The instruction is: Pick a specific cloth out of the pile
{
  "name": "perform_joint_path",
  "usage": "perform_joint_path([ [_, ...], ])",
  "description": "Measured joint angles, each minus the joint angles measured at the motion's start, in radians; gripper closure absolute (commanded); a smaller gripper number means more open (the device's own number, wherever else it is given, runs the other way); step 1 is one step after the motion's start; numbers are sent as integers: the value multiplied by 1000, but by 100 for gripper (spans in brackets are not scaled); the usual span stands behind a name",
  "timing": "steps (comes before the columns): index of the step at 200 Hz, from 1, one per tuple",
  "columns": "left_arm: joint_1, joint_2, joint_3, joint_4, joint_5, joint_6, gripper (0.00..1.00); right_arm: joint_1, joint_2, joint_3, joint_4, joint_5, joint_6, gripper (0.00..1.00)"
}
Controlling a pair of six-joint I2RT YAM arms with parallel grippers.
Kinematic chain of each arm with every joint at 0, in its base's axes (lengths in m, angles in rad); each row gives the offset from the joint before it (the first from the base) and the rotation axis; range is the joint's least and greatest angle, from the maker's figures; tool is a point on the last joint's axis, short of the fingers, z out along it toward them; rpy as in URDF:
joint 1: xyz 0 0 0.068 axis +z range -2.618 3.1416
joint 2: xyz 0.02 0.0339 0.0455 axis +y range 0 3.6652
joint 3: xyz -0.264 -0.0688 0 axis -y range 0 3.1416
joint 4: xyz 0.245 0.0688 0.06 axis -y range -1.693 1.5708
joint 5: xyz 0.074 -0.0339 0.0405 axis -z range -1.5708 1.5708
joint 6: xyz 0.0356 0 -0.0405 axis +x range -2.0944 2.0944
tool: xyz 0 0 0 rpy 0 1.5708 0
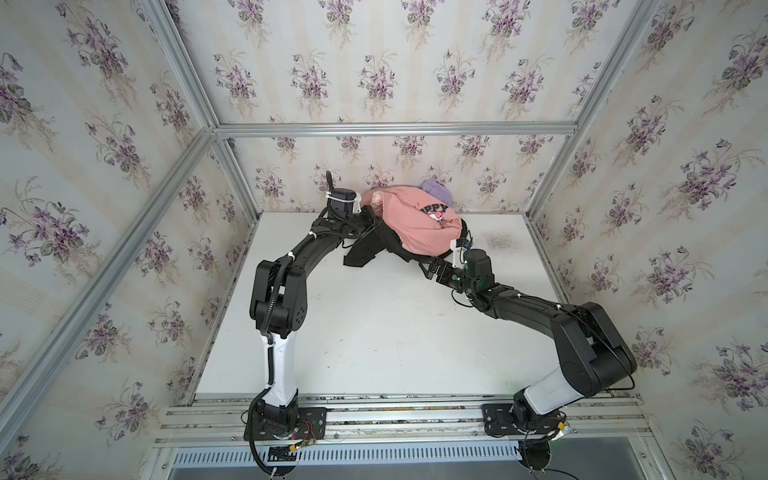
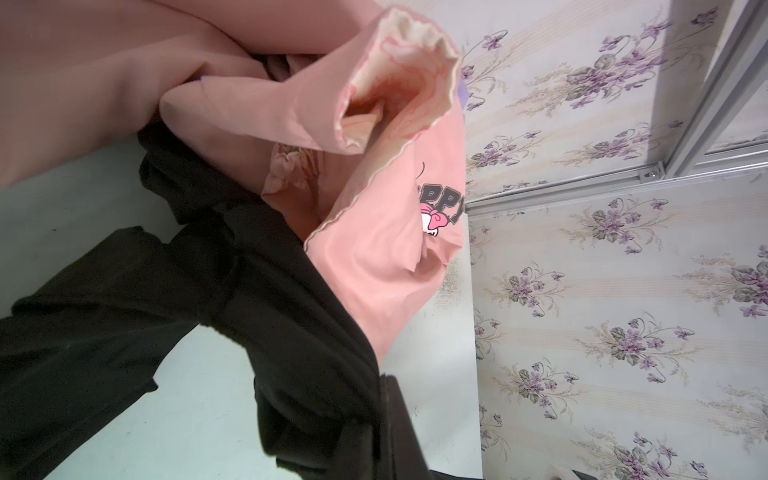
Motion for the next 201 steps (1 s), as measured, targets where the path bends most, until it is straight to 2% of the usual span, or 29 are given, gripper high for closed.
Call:
perform_joint_path([
  [142,-17,-58,7,-4,0,-16,94,0,-53,1,-47,19,-27,0],
  [201,-24,-61,54,-5,7,-23,94,1,-72,1,-54,26,-28,0],
])
